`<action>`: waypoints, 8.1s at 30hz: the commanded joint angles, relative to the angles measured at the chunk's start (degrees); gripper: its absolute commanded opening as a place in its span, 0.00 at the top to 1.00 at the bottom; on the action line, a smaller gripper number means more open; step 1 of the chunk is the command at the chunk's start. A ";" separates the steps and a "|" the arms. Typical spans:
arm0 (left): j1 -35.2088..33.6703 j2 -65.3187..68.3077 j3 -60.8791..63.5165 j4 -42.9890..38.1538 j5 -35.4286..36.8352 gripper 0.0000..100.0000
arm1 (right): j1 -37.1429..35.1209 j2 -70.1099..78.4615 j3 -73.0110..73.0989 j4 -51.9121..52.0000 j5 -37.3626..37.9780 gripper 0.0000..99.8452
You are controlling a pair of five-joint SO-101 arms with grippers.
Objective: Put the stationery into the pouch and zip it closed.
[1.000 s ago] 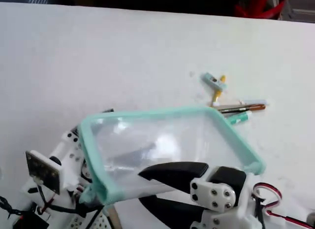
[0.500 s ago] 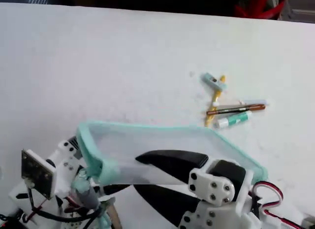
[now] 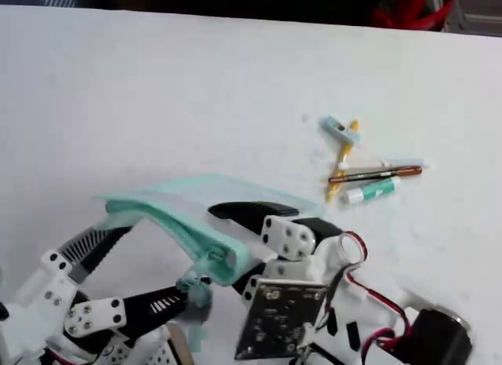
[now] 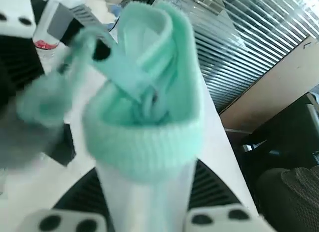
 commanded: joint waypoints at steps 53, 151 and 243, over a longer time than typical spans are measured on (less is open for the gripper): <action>2.33 0.22 -1.05 -3.69 -15.03 0.59 | -12.44 12.62 -26.29 17.10 7.74 0.98; -4.97 32.40 39.03 -49.67 -9.49 0.98 | 28.44 14.11 6.42 -20.00 -33.23 0.67; -4.35 32.13 39.65 -62.24 -5.19 0.98 | 15.16 1.80 6.77 -11.47 -15.82 0.98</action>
